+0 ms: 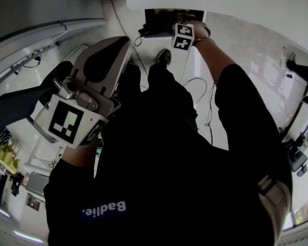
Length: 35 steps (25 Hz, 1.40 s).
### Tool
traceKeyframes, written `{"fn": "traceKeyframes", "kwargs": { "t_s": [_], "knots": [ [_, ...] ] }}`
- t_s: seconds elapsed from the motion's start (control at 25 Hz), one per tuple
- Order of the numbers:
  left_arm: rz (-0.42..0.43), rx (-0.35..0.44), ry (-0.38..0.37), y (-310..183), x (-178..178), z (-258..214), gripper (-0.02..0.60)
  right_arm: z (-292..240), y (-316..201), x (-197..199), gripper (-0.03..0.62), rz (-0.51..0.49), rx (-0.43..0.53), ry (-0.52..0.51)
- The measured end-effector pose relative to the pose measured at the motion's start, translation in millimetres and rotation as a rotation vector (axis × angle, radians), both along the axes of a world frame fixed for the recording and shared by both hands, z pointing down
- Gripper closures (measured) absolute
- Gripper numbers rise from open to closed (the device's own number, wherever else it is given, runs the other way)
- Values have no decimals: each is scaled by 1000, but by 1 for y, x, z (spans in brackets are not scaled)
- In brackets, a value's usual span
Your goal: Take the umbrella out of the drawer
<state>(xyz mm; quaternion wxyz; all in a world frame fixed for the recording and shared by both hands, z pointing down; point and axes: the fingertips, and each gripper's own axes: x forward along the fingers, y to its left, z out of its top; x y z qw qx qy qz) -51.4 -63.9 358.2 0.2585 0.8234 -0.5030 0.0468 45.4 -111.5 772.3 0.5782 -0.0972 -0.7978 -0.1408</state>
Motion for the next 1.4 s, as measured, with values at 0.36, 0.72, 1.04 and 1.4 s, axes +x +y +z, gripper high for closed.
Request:
{"fn": "traceKeyframes", "kwargs": {
  "t_s": [0.36,0.72,1.04,1.4],
  "knots": [
    [-31,-31,-10,2,-16,17,578,34,6,-12,338,-94,-12,53],
    [-78,-72,-4,14,-33,30,579,61,8,-16,329,-170,-38,121],
    [-70,-78,-20,28,-34,24,580,61,13,-14,349,-219,-71,187],
    [-42,-46,10,36,-30,8,579,13,11,-16,364,-97,-47,39]
  ]
}}
